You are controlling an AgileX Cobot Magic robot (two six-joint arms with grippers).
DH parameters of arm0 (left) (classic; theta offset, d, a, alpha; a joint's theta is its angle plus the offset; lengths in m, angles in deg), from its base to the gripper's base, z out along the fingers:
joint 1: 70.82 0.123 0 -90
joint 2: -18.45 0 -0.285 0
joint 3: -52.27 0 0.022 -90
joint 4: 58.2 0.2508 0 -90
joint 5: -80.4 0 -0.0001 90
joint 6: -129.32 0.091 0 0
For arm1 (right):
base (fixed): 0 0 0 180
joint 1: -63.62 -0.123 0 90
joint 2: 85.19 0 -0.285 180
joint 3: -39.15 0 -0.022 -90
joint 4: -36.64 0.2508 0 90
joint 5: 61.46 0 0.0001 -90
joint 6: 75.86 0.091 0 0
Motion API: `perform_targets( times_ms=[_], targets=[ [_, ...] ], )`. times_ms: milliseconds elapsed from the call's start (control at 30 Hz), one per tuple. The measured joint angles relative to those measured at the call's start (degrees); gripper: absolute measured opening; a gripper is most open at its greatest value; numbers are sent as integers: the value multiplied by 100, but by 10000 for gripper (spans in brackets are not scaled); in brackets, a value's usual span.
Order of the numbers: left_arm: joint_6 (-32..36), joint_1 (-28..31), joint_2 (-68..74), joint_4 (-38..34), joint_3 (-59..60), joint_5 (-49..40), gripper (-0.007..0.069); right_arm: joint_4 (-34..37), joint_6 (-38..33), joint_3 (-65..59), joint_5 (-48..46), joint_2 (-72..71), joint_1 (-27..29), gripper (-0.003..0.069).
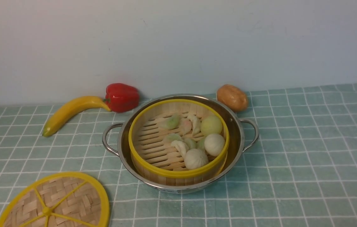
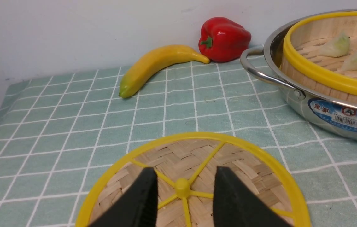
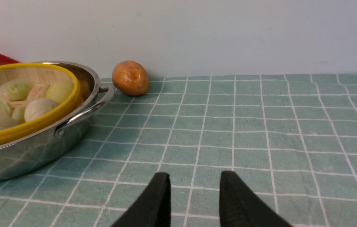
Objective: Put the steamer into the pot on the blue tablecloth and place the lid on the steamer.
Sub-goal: 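Grasp the bamboo steamer lid lying on the table by its centre knob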
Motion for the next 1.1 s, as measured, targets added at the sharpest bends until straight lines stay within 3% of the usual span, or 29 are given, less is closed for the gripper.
perform_targets(
  times_ms=[833, 1100],
  targets=[
    [0, 0, 0, -6, 0, 14, 244, 16, 20, 0, 0, 0, -5, 240],
    [-438, 0, 0, -1988, 0, 461, 244, 16, 20, 0, 0, 0, -5, 242]
  ],
)
